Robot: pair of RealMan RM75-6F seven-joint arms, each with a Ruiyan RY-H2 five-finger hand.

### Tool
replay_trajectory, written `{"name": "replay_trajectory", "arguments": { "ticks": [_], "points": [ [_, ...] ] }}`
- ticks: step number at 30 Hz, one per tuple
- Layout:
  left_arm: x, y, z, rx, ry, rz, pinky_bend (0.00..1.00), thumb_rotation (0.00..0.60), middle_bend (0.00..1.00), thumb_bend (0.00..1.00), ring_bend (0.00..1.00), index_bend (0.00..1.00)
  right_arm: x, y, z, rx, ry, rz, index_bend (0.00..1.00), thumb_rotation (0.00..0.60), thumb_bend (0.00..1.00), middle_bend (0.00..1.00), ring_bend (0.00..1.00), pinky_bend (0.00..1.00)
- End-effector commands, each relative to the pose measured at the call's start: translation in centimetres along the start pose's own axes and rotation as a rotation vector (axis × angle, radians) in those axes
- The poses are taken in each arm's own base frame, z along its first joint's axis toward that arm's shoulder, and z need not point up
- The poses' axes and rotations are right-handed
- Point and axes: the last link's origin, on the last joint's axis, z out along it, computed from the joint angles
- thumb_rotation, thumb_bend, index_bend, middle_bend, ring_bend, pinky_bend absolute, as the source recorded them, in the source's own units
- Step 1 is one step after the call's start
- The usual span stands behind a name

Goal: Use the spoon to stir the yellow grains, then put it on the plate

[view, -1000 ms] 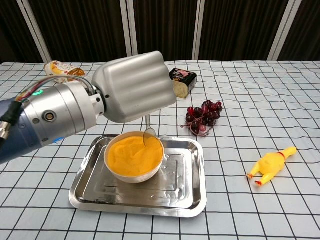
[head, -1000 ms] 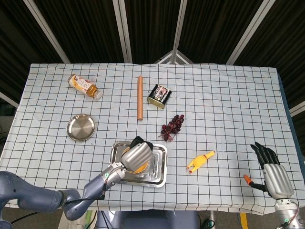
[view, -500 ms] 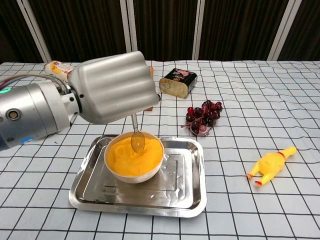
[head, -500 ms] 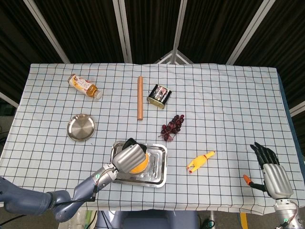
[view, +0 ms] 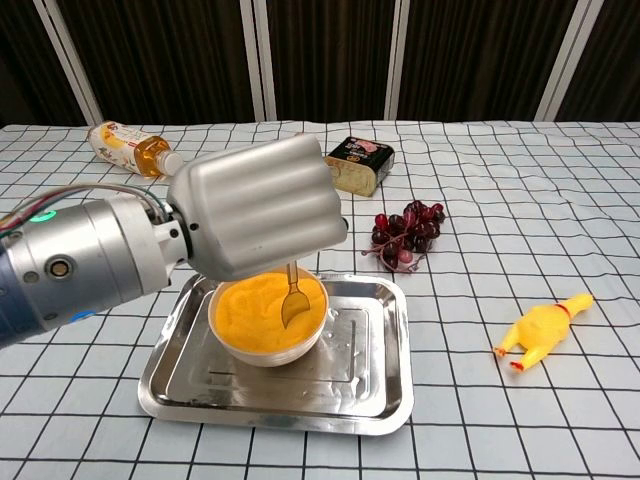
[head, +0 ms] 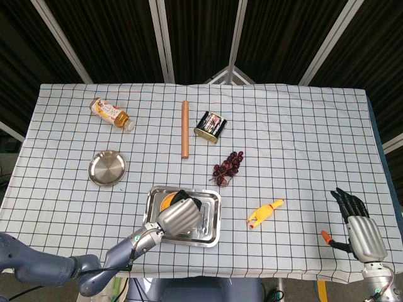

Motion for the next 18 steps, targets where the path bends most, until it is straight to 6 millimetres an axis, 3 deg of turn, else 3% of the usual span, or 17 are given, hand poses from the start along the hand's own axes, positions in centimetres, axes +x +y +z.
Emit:
{"name": "replay_trajectory", "arguments": {
  "ticks": [1,18],
  "points": [
    [-0.1,0.2,0.1,-0.007,-0.004,0.015,1.00,0.600,1.00,0.59,1.00,0.81,0.0,0.0,0.0,-0.001,0.000,0.001,0.00,0.600,0.32,0.00,0.00,0.00],
    [-2.4,-1.8,-1.3,0.008,-0.063,0.043,1.00,0.600,1.00,0.59,1.00,0.81,-0.1,-0.1,0.0,0.000,-0.003,-0.005,0.00,0.600,0.32,0.00,0.00,0.00]
  ]
}}
